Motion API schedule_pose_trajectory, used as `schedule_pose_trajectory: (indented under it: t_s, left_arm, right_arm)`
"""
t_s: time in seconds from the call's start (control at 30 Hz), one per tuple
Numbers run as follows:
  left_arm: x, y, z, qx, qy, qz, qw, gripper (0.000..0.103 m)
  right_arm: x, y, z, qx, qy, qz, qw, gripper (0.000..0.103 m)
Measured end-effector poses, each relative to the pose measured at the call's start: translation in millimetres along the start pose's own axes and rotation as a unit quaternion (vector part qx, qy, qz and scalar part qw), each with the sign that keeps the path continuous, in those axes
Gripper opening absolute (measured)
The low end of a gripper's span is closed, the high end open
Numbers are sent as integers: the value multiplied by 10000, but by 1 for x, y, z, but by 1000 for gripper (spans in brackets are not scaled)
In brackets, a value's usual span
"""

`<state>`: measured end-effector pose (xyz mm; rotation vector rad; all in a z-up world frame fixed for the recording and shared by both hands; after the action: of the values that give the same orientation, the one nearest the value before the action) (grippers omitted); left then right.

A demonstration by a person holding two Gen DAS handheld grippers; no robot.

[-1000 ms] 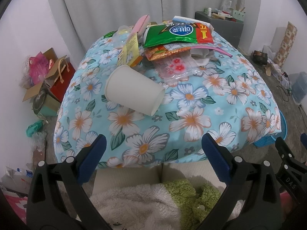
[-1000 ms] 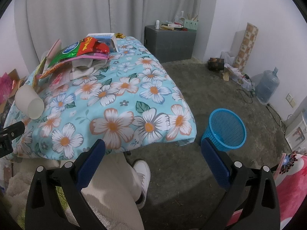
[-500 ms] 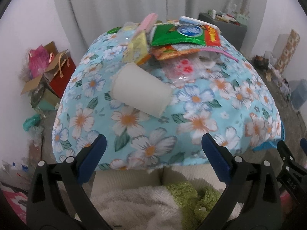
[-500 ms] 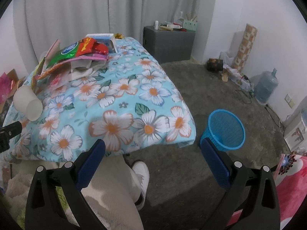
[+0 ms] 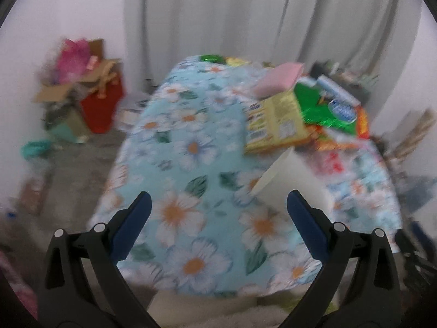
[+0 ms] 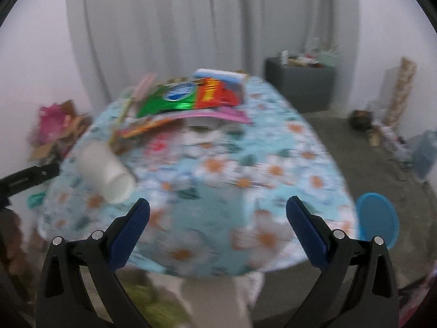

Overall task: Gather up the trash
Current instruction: 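Grasp the white paper cup with the left gripper while the right grasps a yellow wrapper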

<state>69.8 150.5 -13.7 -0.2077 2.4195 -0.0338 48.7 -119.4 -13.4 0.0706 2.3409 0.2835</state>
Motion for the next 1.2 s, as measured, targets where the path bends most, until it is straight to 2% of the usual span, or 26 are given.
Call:
schedule_pose_trajectory:
  t_s: [0.07,0.13,0.23,0.37,0.5,0.63,0.7,0.93,1.0,1.1,1.17,1.2]
  left_arm:
    - [-4,10,4,728,-141,-243,9969,96]
    - [-7,9,8,865,-119,-353,9956,96]
    - [-14,-1,12,1205,-233,-148,9923,96]
    - [-19,-21,13,1719,-527,321,9832,96]
    - [-18,-35,19,2048,-596,684,9746,95]
    - [-16,-39,35,2226,-354,769,9712,92]
    - [-15,-36,45,2362,-179,714,9689,77]
    - [-12,-21,71,2868,323,303,9570,49]
    - [-10,-19,72,3004,395,255,9526,36]
    - [-8,-17,73,3207,443,200,9459,27]
    - [-8,-16,70,3275,408,241,9436,19]
    - [-7,-16,68,3283,362,280,9435,14]
  right_arm:
    - [-10,2,9,-328,74,117,9994,97]
    - [-18,1,14,-609,118,230,9978,97]
    - [-42,2,18,-1190,47,407,9921,94]
    - [-86,13,31,-2156,80,563,9748,86]
    - [-122,36,60,-2753,455,575,9586,78]
    - [-145,60,110,-2703,1041,462,9560,68]
    - [-151,70,136,-2543,1333,399,9570,64]
    - [-147,93,186,-2106,1994,43,9570,51]
    - [-146,93,194,-2061,2086,-7,9561,44]
    - [-144,96,205,-2033,2171,-28,9547,29]
    - [-143,98,208,-2079,2187,-1,9534,11]
    - [-144,99,208,-2098,2175,15,9533,10]
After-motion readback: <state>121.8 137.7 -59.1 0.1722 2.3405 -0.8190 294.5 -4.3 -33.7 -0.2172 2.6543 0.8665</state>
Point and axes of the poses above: each gripper's, at about its wrist camera, not at the fingertips, and z roughly the way its jaws point, y to its left, x to its underside, the point moved 1 cm from there along z, roughly the way its jaws point, and after that the axes turned 10 degrees about -x, right-handed, at the moved point
